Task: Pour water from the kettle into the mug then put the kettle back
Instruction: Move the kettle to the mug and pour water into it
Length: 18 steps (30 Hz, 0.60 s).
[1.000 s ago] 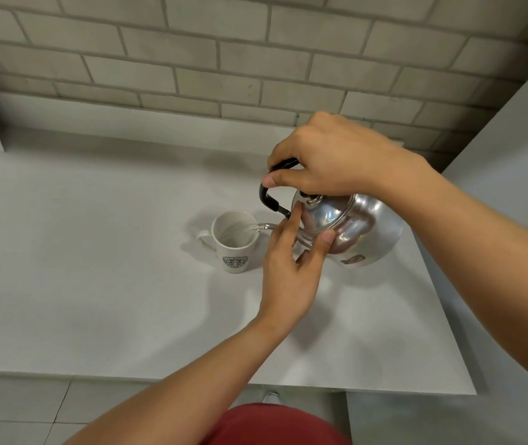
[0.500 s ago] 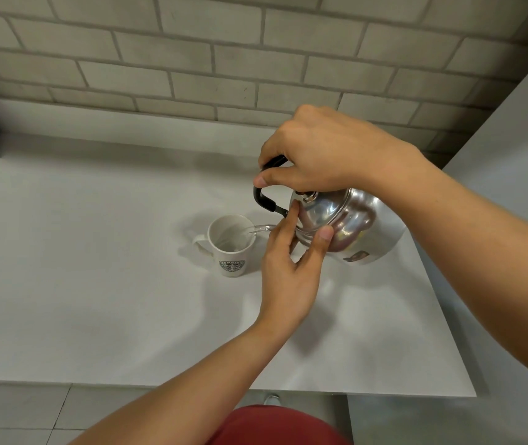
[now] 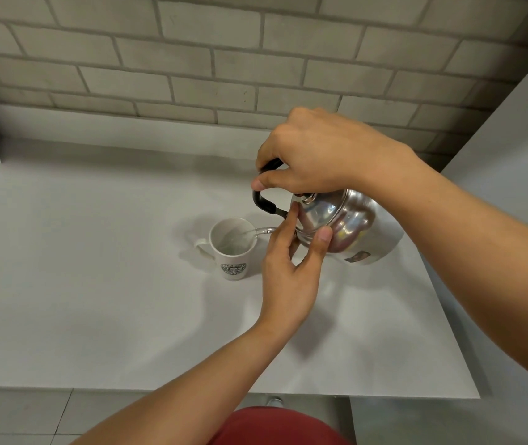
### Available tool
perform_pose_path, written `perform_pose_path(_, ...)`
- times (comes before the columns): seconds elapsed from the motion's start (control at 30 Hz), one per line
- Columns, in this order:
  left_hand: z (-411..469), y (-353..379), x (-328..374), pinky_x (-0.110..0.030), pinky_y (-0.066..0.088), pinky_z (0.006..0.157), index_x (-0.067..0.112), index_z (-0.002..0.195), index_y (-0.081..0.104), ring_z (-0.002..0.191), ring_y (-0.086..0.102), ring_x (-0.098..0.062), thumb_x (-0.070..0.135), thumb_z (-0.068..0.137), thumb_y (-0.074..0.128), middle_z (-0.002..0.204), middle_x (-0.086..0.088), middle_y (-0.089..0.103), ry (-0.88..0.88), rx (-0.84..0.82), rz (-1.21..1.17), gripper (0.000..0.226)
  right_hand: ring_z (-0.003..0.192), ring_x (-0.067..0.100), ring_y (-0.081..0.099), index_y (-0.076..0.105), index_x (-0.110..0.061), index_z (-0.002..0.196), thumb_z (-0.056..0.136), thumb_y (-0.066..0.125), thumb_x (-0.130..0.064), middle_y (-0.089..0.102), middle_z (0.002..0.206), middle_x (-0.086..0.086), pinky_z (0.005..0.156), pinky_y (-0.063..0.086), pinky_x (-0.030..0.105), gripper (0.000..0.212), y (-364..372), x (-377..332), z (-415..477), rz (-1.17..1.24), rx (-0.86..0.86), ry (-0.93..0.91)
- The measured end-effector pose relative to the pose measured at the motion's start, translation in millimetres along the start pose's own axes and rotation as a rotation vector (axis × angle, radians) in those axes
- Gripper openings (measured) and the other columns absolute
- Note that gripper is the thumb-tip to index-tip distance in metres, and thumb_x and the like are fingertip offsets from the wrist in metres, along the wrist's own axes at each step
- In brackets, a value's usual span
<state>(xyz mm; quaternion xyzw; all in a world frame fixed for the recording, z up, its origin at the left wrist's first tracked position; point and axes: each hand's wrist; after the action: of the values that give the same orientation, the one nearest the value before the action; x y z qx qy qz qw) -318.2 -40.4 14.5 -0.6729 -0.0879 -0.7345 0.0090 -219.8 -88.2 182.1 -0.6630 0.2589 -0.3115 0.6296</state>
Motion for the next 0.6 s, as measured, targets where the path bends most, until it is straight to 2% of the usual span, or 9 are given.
perform_pose_path(0.13, -0.3, 0.1, 2.3, -0.011, 0.046, 0.106, 0.067, 0.134, 0.043, 0.131, 0.064, -0.002, 0.045, 0.099, 0.068, 0.144, 0.011, 0.065, -0.011, -0.007, -0.016, 0.048, 0.085, 0.035, 0.065, 0.078, -0.029, 0.105, 0.094, 0.06, -0.061, 0.062, 0.078, -0.001, 0.067, 0.052, 0.039, 0.038, -0.1, 0.1, 1.2, -0.003, 0.0, -0.01)
perform_pose_path(0.23, -1.4, 0.6, 3.6, -0.01, 0.046, 0.105, 0.064, 0.136, 0.044, 0.131, 0.063, -0.002, 0.044, 0.099, 0.068, 0.144, 0.011, 0.066, -0.016, -0.009, -0.025, 0.048, 0.084, 0.034, 0.064, 0.078, -0.028, 0.103, 0.094, 0.061, -0.061, 0.053, 0.068, -0.009, 0.063, 0.046, 0.035, 0.038, 0.8, 0.0, 1.4, -0.016, 0.005, -0.015)
perform_pose_path(0.3, -2.3, 1.3, 3.4, -0.011, 0.046, 0.105, 0.059, 0.139, 0.044, 0.129, 0.064, -0.001, 0.042, 0.099, 0.068, 0.142, 0.011, 0.068, -0.018, -0.004, -0.031, 0.05, 0.086, 0.035, 0.064, 0.078, -0.028, 0.104, 0.094, 0.061, -0.06, 0.049, 0.067, -0.01, 0.064, 0.044, 0.035, 0.038, 1.6, 0.0, 1.7, -0.023, 0.0, -0.018)
perform_pose_path(0.43, -2.6, 2.4, 3.3, -0.017, 0.047, 0.109, 0.055, 0.142, 0.042, 0.129, 0.066, -0.004, 0.044, 0.099, 0.068, 0.139, 0.008, 0.07, -0.018, -0.005, -0.026, 0.052, 0.086, 0.036, 0.065, 0.079, -0.027, 0.103, 0.094, 0.061, -0.06, 0.061, 0.075, -0.001, 0.064, 0.046, 0.036, 0.039, 2.2, 0.7, 2.0, -0.033, 0.002, -0.035)
perform_pose_path(0.6, -2.5, 3.3, 2.8, -0.024, 0.049, 0.111, 0.056, 0.144, 0.042, 0.127, 0.067, -0.005, 0.047, 0.098, 0.068, 0.138, 0.006, 0.072, -0.022, -0.005, -0.026, 0.054, 0.083, 0.035, 0.064, 0.079, -0.027, 0.103, 0.093, 0.062, -0.06, 0.048, 0.065, -0.01, 0.063, 0.043, 0.034, 0.038, 1.5, -0.5, 2.9, -0.039, -0.002, -0.03)
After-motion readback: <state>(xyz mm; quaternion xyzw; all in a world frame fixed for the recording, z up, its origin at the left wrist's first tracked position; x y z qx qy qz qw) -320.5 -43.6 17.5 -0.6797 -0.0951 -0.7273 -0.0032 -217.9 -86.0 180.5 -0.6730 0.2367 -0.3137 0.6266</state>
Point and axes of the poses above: each hand's wrist, its own z-axis towards the middle knuckle, its own y-axis out of the palm, x = y × z
